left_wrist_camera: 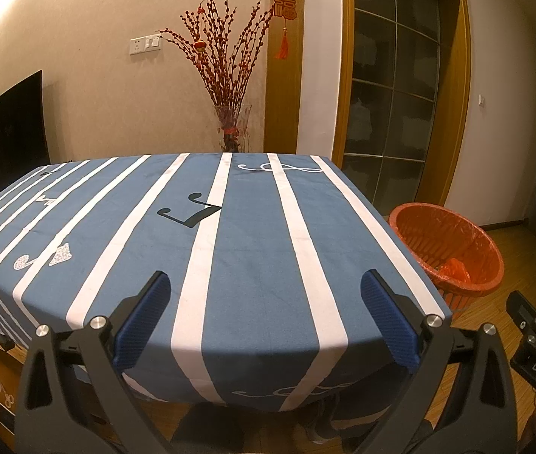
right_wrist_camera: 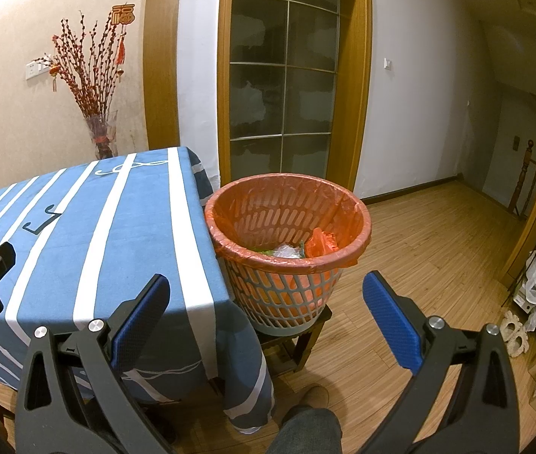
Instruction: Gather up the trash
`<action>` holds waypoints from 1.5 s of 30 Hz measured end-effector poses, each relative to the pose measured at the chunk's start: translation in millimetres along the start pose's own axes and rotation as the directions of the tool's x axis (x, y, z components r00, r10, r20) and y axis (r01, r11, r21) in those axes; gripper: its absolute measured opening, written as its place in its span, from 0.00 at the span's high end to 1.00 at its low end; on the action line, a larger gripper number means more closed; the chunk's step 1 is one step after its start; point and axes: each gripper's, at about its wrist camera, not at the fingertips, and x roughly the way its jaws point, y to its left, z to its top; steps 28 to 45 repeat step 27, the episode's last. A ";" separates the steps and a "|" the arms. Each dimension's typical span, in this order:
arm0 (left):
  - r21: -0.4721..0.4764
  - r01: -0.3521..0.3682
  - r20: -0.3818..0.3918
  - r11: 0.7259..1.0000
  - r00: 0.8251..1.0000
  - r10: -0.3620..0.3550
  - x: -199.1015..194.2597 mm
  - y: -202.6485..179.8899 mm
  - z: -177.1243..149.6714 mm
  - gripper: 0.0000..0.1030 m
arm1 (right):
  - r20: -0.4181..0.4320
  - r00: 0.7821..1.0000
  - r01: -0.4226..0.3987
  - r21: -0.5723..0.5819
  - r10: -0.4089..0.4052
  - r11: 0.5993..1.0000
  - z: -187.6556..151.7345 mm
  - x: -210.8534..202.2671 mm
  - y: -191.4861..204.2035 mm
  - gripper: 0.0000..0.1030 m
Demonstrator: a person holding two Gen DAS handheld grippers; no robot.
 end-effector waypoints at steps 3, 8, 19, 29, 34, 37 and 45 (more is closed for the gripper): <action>0.000 -0.001 0.000 1.000 1.000 0.001 0.0 -0.4 0.0 0.04 | 0.000 1.000 0.000 0.000 0.000 1.000 -0.4 -0.5 0.9 0.03; 0.003 -0.001 0.000 1.000 1.000 0.001 0.2 -1.1 -0.1 0.04 | -0.001 1.000 0.000 0.000 0.000 1.000 -0.1 -0.5 0.8 0.02; 0.006 -0.004 -0.001 1.000 1.000 0.004 1.1 2.7 -1.2 0.04 | -0.001 1.000 -0.001 0.000 0.001 1.000 0.3 -1.0 1.0 0.03; 0.009 -0.002 -0.006 1.000 1.000 0.002 3.2 6.0 -0.7 0.04 | -0.001 1.000 -0.001 0.000 0.001 1.000 0.6 -1.0 0.8 0.03; 0.009 -0.002 -0.006 1.000 1.000 0.002 3.2 6.0 -0.7 0.04 | -0.001 1.000 -0.001 0.000 0.001 1.000 0.6 -1.0 0.8 0.03; 0.009 -0.002 -0.006 1.000 1.000 0.002 3.2 6.0 -0.7 0.04 | -0.001 1.000 -0.001 0.000 0.001 1.000 0.6 -1.0 0.8 0.03; 0.009 -0.002 -0.006 1.000 1.000 0.002 3.2 6.0 -0.7 0.04 | -0.001 1.000 -0.001 0.000 0.001 1.000 0.6 -1.0 0.8 0.03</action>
